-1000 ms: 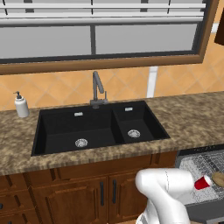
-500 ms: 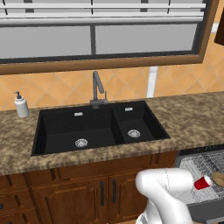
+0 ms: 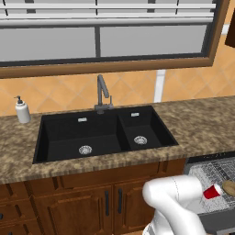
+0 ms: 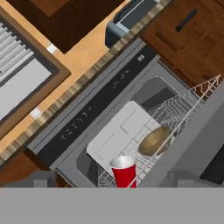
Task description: Pick up the cup and bowl from the counter, place them in the dishwasher, and close the dishwasher door.
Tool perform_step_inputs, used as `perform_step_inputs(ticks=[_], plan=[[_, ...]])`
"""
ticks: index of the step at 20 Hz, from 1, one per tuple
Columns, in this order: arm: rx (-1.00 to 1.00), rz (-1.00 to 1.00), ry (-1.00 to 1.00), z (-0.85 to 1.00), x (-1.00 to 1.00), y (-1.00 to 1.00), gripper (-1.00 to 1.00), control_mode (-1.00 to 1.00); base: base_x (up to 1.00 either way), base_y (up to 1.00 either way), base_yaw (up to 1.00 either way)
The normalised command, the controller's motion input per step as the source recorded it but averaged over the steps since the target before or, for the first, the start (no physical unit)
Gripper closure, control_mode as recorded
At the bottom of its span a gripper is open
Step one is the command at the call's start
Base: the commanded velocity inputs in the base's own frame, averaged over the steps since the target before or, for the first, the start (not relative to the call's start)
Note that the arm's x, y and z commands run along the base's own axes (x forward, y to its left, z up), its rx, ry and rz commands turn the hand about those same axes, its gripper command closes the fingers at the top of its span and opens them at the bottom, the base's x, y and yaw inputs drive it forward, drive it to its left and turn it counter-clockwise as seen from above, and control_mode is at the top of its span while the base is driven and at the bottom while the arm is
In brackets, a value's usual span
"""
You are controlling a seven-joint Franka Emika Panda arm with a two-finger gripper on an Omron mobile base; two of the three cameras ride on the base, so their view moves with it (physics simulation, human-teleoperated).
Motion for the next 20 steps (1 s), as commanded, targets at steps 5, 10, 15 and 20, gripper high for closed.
perform_step_inputs(ticks=[5, 10, 15, 20], plan=[[0.0, -0.02, 0.0, -0.97, 0.38, 0.0, -1.0, -1.0, 0.0, 0.0, 0.0], [0.0, 0.0, 0.0, -0.59, 0.63, 0.0, -1.0, -1.0, 0.0, 0.0, 0.0], [0.0, 0.0, -0.01, -0.27, 0.35, -0.12, -1.0, -1.0, 0.0, 0.0, 0.0], [0.0, 0.0, -0.01, -0.14, 0.25, -0.3, -1.0, -1.0, 0.0, 0.0, 0.0]])
